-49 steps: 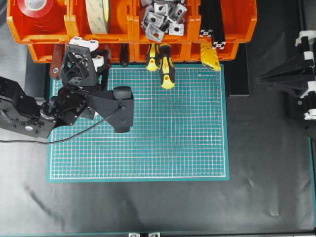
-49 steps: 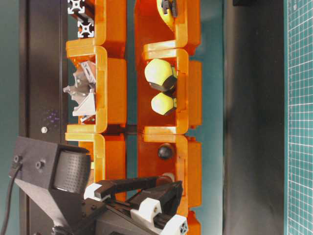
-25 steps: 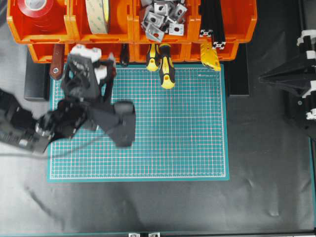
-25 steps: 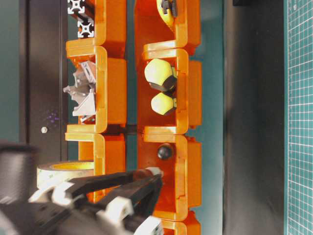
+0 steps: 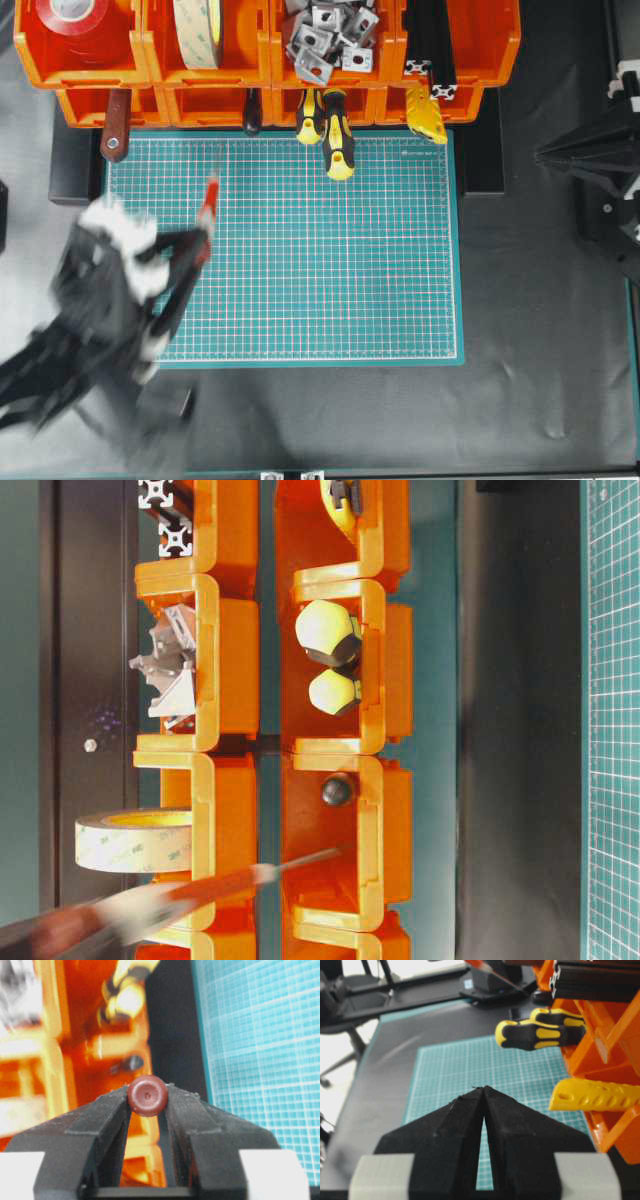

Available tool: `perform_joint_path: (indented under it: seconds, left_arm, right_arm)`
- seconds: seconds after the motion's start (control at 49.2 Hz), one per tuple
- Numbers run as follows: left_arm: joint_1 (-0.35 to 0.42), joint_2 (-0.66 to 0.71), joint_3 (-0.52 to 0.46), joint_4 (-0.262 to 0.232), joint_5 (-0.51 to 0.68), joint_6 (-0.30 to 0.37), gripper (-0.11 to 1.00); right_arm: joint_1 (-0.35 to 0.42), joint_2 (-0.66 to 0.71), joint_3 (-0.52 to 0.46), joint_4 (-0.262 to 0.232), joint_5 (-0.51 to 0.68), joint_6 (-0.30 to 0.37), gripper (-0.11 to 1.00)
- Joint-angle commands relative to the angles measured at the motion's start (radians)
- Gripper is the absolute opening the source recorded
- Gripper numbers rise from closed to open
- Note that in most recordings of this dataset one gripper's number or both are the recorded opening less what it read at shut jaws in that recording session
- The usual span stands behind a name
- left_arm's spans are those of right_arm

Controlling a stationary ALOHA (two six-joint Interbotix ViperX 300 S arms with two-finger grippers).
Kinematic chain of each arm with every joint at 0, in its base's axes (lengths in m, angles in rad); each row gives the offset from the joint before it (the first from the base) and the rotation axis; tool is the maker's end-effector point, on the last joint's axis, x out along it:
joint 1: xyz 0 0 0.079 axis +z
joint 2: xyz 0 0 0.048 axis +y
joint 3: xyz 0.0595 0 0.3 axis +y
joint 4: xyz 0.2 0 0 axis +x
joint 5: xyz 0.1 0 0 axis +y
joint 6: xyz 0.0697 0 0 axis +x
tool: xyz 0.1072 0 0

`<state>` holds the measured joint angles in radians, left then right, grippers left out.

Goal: Pick red screwdriver from container rack with left arm.
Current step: 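Pull the red screwdriver out of the rack toward the front, then swing the held screwdriver over the center of the mat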

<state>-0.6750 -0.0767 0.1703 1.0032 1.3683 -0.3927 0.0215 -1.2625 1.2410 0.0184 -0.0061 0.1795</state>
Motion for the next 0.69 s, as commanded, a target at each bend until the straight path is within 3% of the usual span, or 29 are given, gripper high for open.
perform_joint_path:
  seconds: [0.0,0.142,0.264,0.407,0.671]
  left_arm:
    - [-0.054,-0.021,-0.086,0.005,0.009,0.084,0.23]
    - [-0.114,0.014,-0.149,0.005,0.014,0.262,0.23]
    - [-0.124,0.046,-0.161,0.005,0.006,0.345,0.23]
    - [-0.110,0.057,-0.091,0.005,-0.041,0.383,0.23]
    - [-0.008,0.046,0.153,0.005,-0.368,0.367,0.23]
  right_arm:
    - [0.000,-0.002,-0.046,0.003,0.011,0.028,-0.01]
    - [0.000,-0.026,-0.069,0.005,0.014,0.104,-0.01]
    - [-0.002,-0.041,-0.080,0.005,0.021,0.167,-0.01]
    - [-0.002,-0.041,-0.089,0.003,0.006,0.184,-0.01]
    - [-0.008,-0.008,-0.103,0.009,-0.028,0.221,-0.01]
